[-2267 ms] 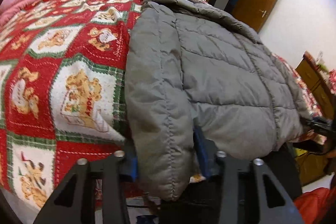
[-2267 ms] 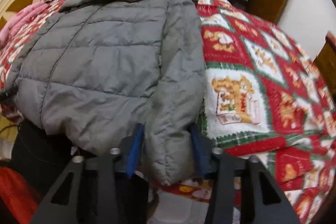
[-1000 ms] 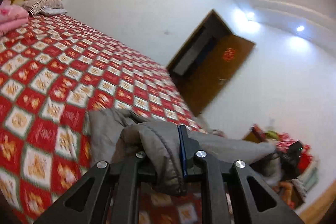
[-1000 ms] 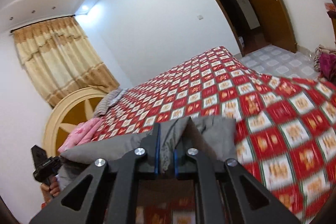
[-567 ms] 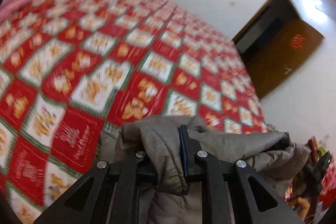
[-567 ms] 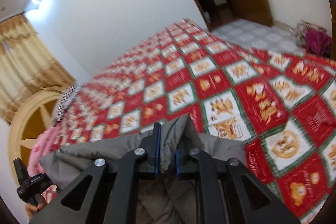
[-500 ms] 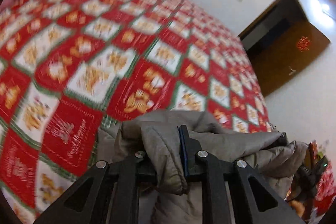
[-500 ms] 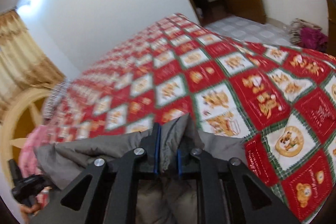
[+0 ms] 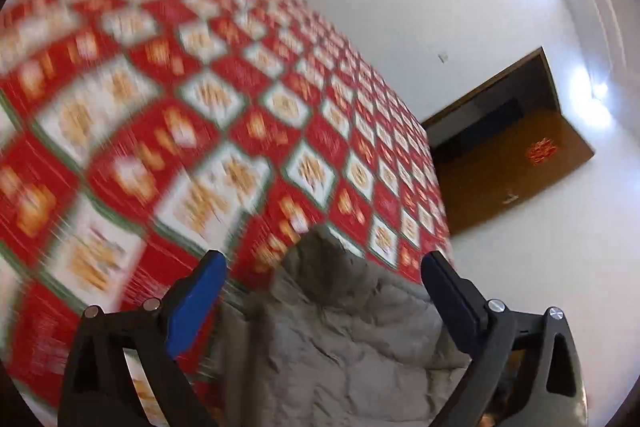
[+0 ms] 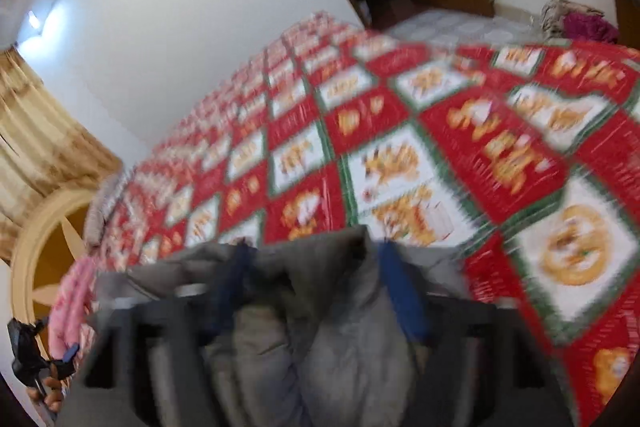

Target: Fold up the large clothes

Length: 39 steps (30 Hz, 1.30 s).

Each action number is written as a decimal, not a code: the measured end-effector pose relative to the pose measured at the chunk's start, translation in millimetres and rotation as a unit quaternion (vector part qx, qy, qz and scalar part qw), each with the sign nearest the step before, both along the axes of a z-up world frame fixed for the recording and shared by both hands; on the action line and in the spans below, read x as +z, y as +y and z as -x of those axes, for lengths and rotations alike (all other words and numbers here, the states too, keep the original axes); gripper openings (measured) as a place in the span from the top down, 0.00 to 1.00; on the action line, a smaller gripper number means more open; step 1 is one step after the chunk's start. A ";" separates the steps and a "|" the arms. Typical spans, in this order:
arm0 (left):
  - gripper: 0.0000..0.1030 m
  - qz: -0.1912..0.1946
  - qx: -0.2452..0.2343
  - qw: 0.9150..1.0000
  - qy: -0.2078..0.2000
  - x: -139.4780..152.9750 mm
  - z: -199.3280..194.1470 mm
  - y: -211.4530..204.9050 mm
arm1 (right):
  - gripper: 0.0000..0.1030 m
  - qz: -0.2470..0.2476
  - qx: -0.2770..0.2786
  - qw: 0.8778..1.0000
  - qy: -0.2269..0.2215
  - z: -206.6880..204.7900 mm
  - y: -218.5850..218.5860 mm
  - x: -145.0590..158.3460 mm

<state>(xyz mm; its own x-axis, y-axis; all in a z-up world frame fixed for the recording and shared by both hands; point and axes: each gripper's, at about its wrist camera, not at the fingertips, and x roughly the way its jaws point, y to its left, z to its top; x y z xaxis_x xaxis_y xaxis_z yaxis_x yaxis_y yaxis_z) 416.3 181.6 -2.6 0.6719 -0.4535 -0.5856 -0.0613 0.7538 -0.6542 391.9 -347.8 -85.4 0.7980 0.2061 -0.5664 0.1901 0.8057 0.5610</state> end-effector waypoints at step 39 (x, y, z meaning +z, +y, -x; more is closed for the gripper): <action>0.02 -0.374 -0.061 0.925 -0.032 -107.5 -12.6 -237.4 | 0.65 0.141 0.192 0.971 0.030 -69.1 166.5 -39.8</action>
<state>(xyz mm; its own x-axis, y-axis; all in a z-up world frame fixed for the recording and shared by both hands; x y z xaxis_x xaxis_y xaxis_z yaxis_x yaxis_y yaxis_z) 428.8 -55.8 -110.1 0.6859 -0.0122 -0.7276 0.0752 0.9957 0.0542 461.1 -181.2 -125.2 0.6568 0.3126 -0.6862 -0.1297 0.9433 0.3056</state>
